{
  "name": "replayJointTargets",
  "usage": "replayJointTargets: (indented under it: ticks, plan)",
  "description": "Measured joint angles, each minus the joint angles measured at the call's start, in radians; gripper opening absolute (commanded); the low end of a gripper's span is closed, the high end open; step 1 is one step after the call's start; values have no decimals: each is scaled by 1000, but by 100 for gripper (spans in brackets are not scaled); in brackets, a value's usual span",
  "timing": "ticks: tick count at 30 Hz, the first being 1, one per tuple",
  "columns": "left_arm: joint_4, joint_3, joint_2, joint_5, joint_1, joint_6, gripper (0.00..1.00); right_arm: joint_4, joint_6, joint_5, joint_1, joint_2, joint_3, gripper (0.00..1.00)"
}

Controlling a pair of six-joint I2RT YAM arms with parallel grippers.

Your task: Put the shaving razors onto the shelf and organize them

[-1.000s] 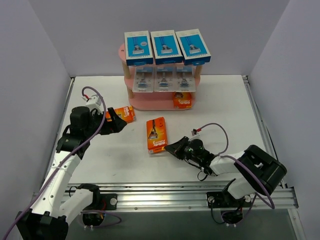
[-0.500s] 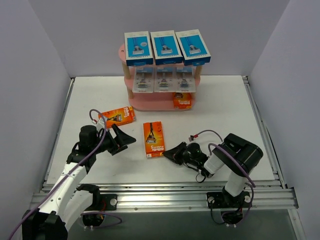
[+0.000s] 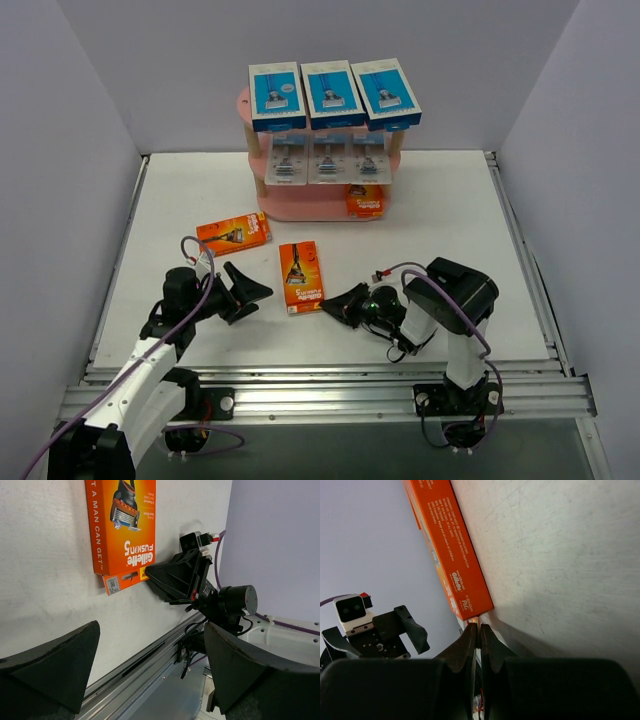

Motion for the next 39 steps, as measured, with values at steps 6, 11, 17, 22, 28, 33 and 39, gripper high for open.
replayJointTargets:
  ticks: [6,11,17,22,28,33,39]
  plan:
    - [29,-12,0,1,-1,0,94,-28,2,-1,2,-17,5,0]
    - [59,-43,0,2,-6,-2,94,-128,-8,-2,18,-103,13,0]
    - [67,-60,0,3,-14,-12,94,-201,-62,-4,58,-251,81,0]
    - [72,-60,-4,3,-14,-19,94,-193,-98,-4,68,-313,116,0]
    - [95,-72,-16,3,-16,-34,94,-203,-84,-5,72,-237,101,0]
    - [117,-102,-13,6,-23,-54,94,-219,-62,-12,75,-161,101,0]
    - [117,-105,-14,6,-26,-56,94,-199,-47,-12,75,-100,90,0]
